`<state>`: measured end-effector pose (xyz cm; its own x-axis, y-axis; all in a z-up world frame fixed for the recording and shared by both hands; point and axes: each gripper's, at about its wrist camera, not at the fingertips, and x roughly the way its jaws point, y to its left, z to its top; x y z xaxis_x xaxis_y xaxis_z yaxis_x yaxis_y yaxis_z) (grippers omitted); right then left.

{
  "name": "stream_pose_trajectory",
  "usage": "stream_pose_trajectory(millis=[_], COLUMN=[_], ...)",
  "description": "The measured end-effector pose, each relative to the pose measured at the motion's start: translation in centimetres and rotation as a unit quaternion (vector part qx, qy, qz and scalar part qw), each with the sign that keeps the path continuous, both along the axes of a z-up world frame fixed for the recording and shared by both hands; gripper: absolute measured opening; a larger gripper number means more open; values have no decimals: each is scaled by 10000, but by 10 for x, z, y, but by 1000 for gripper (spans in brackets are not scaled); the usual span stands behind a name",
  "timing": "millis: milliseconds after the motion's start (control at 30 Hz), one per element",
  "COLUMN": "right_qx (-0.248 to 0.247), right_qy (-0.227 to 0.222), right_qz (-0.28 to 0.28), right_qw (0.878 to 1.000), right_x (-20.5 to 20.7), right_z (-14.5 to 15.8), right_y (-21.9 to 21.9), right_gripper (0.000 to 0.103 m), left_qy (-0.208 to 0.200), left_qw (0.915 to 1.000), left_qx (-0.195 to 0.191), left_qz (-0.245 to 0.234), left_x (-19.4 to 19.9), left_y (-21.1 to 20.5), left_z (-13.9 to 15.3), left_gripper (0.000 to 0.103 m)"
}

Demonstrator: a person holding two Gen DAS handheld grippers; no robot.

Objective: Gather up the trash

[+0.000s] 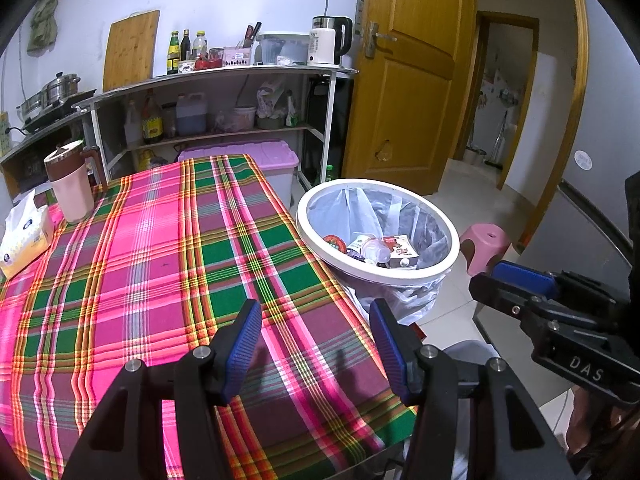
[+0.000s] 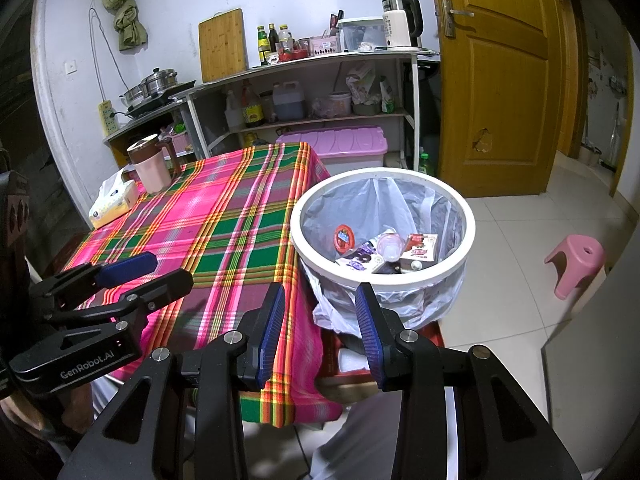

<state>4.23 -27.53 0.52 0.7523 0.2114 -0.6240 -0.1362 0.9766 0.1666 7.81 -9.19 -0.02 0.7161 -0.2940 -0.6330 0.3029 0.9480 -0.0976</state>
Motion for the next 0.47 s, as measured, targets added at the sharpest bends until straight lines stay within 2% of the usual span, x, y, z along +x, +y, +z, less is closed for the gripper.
stream_pose_trajectory(millis=[467], right_qx=[-6], right_qy=[2], right_qz=[0], right_qw=[10000], right_x=[1], right_z=[1], right_y=[0], right_gripper=[38], left_qy=[-18], left_qw=[10000], left_qx=[10], left_qz=[41], left_x=[-2], left_y=[4], left_z=[-4], left_gripper=[56])
